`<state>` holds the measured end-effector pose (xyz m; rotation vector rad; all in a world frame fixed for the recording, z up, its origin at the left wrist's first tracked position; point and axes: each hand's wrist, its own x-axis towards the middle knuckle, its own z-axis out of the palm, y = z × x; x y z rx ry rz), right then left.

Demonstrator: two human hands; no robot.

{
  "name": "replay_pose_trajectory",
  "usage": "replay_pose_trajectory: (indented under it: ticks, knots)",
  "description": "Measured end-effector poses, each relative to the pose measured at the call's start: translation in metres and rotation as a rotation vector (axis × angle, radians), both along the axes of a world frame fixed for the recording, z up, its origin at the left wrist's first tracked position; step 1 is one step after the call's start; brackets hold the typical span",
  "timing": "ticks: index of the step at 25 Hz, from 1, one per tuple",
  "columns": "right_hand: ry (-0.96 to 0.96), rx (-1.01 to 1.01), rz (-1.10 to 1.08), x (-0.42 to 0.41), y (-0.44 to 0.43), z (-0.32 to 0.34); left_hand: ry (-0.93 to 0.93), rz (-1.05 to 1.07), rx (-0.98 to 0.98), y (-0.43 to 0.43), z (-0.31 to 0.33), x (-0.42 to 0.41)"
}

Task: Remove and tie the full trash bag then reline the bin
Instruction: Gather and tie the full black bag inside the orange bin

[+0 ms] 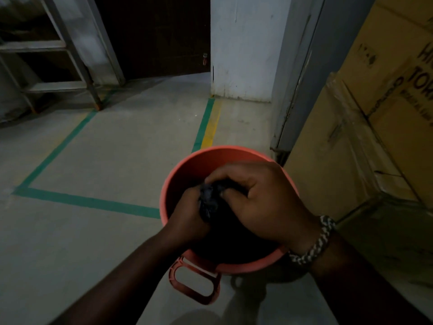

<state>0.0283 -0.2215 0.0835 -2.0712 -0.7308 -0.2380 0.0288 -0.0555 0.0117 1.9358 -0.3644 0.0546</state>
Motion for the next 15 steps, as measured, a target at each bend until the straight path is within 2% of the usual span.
replay_pose_trajectory:
  ticks: [2, 3, 6, 8, 12, 15]
  knots:
    - [0.143, 0.120, -0.052, 0.008, -0.012, -0.002, -0.061, 0.155, -0.036, 0.005, 0.000, 0.006]
    - [0.208, 0.071, -0.066, 0.014, -0.020, -0.005, -0.059, 0.207, -0.023, 0.007, 0.000, 0.008]
    - [0.404, -0.467, 0.078, 0.030, -0.045, -0.027, -0.052, 0.211, -0.016, 0.011, -0.002, 0.010]
    - [0.380, -0.693, 0.109, 0.039, -0.055, -0.043, -0.038, 0.173, -0.029, 0.011, -0.001, 0.007]
    - [0.137, -0.645, -0.121, 0.055, -0.073, -0.040, -0.026, 0.126, -0.026, 0.011, -0.007, 0.009]
    - [0.187, -0.417, -0.071, 0.053, -0.070, -0.042, 0.007, 0.074, -0.074, 0.010, -0.011, 0.011]
